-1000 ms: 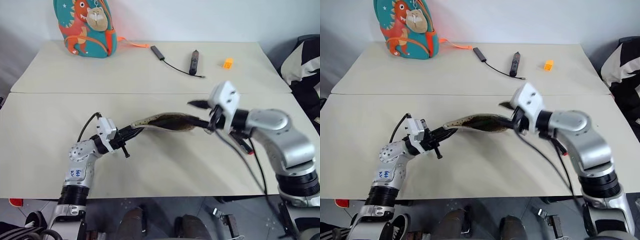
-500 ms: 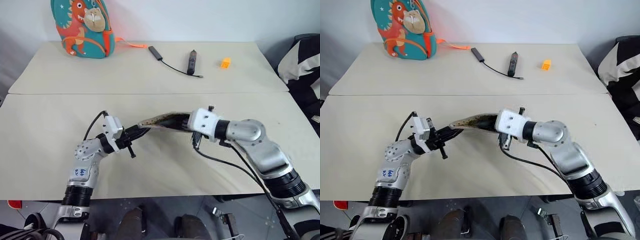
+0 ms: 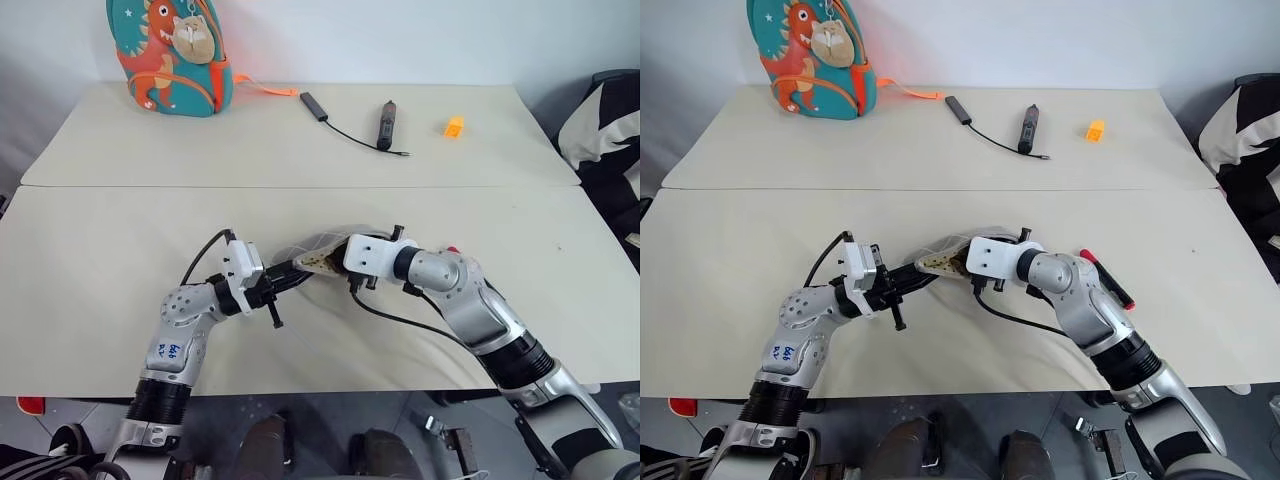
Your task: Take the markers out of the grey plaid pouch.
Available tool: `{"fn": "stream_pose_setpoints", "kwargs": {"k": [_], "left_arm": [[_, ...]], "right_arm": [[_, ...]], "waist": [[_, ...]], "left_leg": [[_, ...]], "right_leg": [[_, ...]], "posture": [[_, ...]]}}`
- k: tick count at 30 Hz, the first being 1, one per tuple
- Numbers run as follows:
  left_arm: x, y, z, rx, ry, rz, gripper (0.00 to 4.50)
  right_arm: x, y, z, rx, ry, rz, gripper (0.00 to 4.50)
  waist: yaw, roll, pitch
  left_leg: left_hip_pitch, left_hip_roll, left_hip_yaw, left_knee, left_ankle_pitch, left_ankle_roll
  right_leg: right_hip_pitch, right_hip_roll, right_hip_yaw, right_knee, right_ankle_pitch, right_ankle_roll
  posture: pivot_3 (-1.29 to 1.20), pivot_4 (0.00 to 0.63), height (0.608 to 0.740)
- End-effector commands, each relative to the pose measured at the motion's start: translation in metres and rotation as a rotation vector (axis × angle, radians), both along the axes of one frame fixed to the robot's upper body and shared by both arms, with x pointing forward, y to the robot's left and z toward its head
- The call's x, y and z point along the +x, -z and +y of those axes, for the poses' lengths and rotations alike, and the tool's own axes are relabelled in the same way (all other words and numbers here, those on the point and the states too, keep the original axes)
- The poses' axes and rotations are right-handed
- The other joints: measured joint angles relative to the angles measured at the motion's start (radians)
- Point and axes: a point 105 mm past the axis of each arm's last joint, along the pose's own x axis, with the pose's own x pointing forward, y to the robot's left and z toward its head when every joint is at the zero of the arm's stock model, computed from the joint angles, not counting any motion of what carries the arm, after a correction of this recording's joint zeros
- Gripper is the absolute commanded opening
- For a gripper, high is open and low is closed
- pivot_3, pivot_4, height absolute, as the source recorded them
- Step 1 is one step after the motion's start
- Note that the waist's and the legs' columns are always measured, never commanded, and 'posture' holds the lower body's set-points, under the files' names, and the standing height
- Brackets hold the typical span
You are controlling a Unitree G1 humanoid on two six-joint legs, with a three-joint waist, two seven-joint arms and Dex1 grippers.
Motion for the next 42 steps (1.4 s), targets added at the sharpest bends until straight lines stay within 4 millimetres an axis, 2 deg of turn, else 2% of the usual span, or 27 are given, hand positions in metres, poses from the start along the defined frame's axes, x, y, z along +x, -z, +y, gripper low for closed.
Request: {"fn": "stream_pose_setpoints", "kwargs": {"k": [1, 6, 10, 13, 18, 22, 26, 28, 36, 42], "left_arm": [[-0.003, -0.011, 0.003, -0.017, 0.009, -0.043, 0.0], [0.002, -0.013, 0.01, -0.024, -0.009, -0.038, 0.0], [0.003, -0.014, 0.01, -0.034, -0.006, -0.033, 0.0], [0.003, -0.015, 0.012, -0.041, -0.006, -0.028, 0.0], [0.002, -0.014, 0.012, -0.045, 0.004, -0.019, 0.0], [-0.001, -0.013, 0.009, -0.045, 0.029, -0.007, 0.0], [-0.006, -0.016, 0.003, -0.065, 0.082, 0.013, 0.0], [-0.008, -0.017, 0.0, -0.081, 0.099, 0.023, 0.0], [-0.019, -0.02, -0.01, -0.104, 0.169, 0.035, 0.0], [-0.022, -0.021, -0.009, -0.113, 0.175, 0.04, 0.0]], "right_arm": [[-0.004, -0.017, 0.002, 0.033, -0.018, -0.041, 3.01], [-0.01, -0.024, 0.013, 0.109, -0.042, -0.022, 4.49], [-0.013, -0.022, 0.016, 0.096, -0.058, -0.001, 4.49], [-0.012, -0.023, 0.015, 0.102, -0.051, -0.012, 3.85], [-0.01, -0.025, 0.018, 0.088, -0.05, -0.045, 2.1], [-0.011, -0.023, 0.023, 0.08, -0.058, -0.042, 2.1], [-0.01, -0.035, 0.031, 0.078, -0.071, -0.065, 2.1], [-0.013, -0.03, 0.033, 0.033, -0.094, -0.045, 2.1], [-0.014, -0.014, 0.038, 0.029, -0.085, -0.009, 2.1], [-0.006, -0.007, 0.037, 0.012, -0.051, -0.024, 2.1]], "waist": [[-0.001, 0.0, 0.0], [-0.003, 0.0, 0.0], [-0.002, 0.0, 0.0], [-0.001, 0.0, 0.0], [-0.002, 0.0, 0.0], [-0.002, 0.0, 0.0], [-0.003, 0.0, 0.0], [-0.004, 0.0, 0.0], [-0.003, 0.0, 0.0], [-0.003, 0.0, 0.0]], "left_leg": [[0.0, 0.0, 0.0, 0.0, 0.0, 0.0], [0.0, 0.0, 0.0, 0.0, 0.0, 0.0], [0.0, 0.0, 0.0, 0.0, 0.0, 0.0], [0.0, 0.0, 0.0, 0.0, 0.0, 0.0], [0.0, 0.0, 0.0, 0.0, 0.0, 0.0], [0.0, 0.0, 0.0, 0.0, 0.0, 0.0], [0.0, 0.0, 0.0, 0.0, 0.0, 0.0], [0.0, 0.0, 0.0, 0.0, 0.0, 0.0], [0.0, 0.0, 0.0, 0.0, 0.0, 0.0], [0.0, 0.0, 0.0, 0.0, 0.0, 0.0]], "right_leg": [[0.0, 0.0, 0.0, 0.0, 0.0, 0.0], [-0.001, 0.0, 0.0, 0.001, 0.0, 0.0], [-0.001, 0.0, 0.0, 0.001, 0.0, 0.0], [-0.001, 0.0, 0.0, 0.001, 0.0, 0.0], [-0.001, 0.0, 0.0, 0.001, 0.0, 0.0], [-0.001, 0.0, 0.0, 0.001, 0.0, 0.0], [-0.001, 0.0, 0.0, 0.001, 0.0, 0.0], [-0.001, 0.0, 0.0, 0.001, 0.0, 0.0], [-0.001, 0.001, 0.001, 0.002, 0.0, 0.0], [-0.001, 0.001, 0.001, 0.002, 0.0, 0.0]], "posture": [[0.0, 0.15, 0.74], [0.0, 0.15, 0.74], [0.0, 0.15, 0.74], [0.0, 0.15, 0.74], [0.0, 0.15, 0.74], [0.0, 0.15, 0.74], [0.0, 0.15, 0.74], [0.0, 0.15, 0.74], [0.0, 0.15, 0.74], [0.0, 0.15, 0.74]]}}
